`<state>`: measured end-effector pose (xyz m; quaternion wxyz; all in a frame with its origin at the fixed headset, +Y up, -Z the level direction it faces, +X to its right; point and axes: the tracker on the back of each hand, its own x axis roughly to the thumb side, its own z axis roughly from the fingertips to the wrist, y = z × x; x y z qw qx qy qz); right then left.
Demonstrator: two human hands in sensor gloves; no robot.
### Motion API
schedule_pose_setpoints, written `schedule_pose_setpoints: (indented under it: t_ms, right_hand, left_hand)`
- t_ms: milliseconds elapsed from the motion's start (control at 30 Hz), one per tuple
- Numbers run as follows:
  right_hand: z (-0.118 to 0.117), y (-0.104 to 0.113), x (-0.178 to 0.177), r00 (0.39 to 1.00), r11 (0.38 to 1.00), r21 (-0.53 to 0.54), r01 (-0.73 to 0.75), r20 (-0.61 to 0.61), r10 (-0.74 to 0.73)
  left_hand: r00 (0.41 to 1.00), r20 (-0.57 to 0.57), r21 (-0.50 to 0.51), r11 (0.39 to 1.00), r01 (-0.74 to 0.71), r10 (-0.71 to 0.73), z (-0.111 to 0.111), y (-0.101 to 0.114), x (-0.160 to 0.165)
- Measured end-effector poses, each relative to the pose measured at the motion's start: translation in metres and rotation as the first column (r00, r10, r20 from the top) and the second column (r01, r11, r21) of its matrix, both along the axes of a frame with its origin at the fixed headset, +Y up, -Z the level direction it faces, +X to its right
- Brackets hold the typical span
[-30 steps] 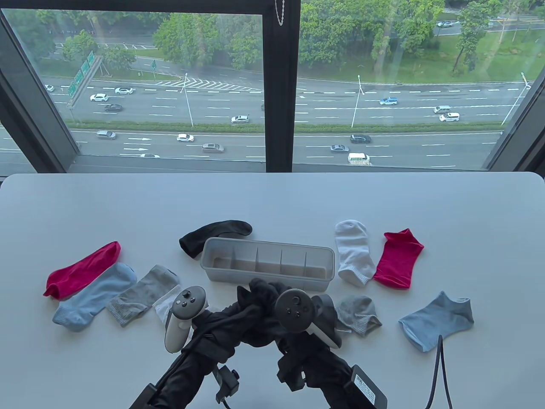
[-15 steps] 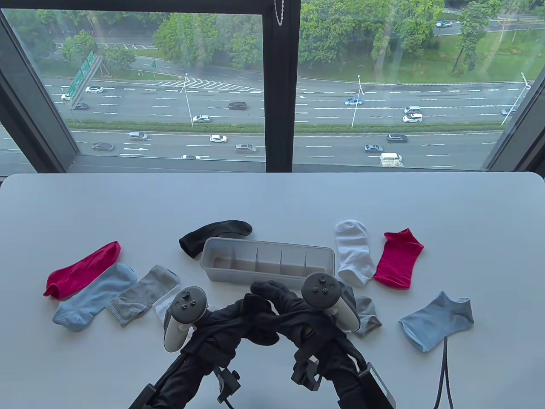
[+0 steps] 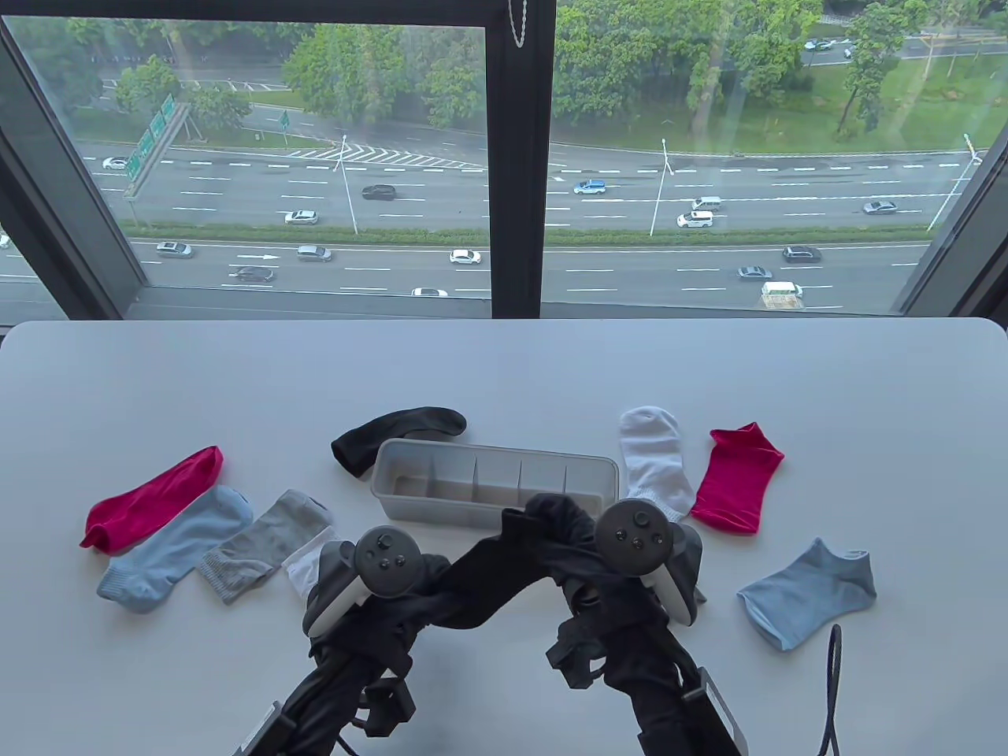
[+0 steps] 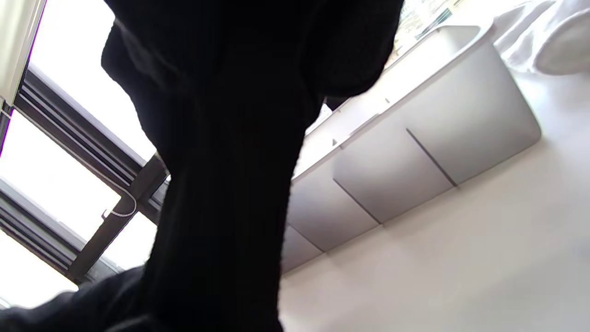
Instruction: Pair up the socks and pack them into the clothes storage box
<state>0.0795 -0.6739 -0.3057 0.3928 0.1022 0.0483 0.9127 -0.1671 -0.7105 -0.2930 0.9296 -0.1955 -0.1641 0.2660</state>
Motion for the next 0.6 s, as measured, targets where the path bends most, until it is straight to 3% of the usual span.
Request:
schedule_pose_setpoints:
  t_ms: [33,67,167,200,233,367,433,500,600]
  right_hand:
    - [0.001,-0.003,-0.007,0.999,1.000,-0.027,-0.008,-0.049,0.007]
    - [0.002,-0.006,-0.017,0.995,0.998,-0.057,-0.025,-0.094,0.020]
    - [0.007,-0.014,-0.034,0.986,0.994,-0.084,-0.065,-0.162,0.051]
    - [0.008,-0.015,-0.037,0.985,0.993,-0.091,-0.073,-0.162,0.057]
    - [0.009,-0.015,-0.037,0.986,0.994,-0.088,-0.071,-0.157,0.057]
    - [0.005,-0.011,-0.019,0.995,0.993,-0.091,0.077,-0.051,-0.082]
    - [0.006,-0.005,-0.011,0.981,0.978,-0.093,0.187,-0.029,-0.191]
    - [0.008,0.000,-0.008,0.974,0.971,-0.095,0.219,-0.030,-0.223]
    - [0.006,-0.009,-0.007,0.991,0.983,-0.133,0.129,0.038,-0.125]
  left_hand:
    - [0.992,0.073,0.030,0.994,-0.109,0.107,0.001,0.006,0.005]
    - [0.976,0.077,0.049,0.977,-0.205,0.201,0.002,0.009,0.008]
    - [0.940,-0.003,0.028,0.940,-0.341,0.341,0.003,0.012,0.009]
    - [0.929,-0.085,0.070,0.933,-0.354,0.359,0.003,0.011,0.004]
    - [0.920,-0.155,0.119,0.932,-0.343,0.359,0.002,0.010,-0.003]
    - [0.906,-0.162,0.092,0.921,-0.380,0.390,0.002,0.013,-0.014]
    - [0.884,-0.079,0.029,0.888,-0.460,0.461,0.000,0.016,-0.011]
    - [0.864,-0.078,-0.045,0.864,-0.501,0.497,-0.001,0.017,-0.007]
    - [0.938,-0.129,-0.032,0.944,-0.329,0.322,-0.002,0.006,-0.002]
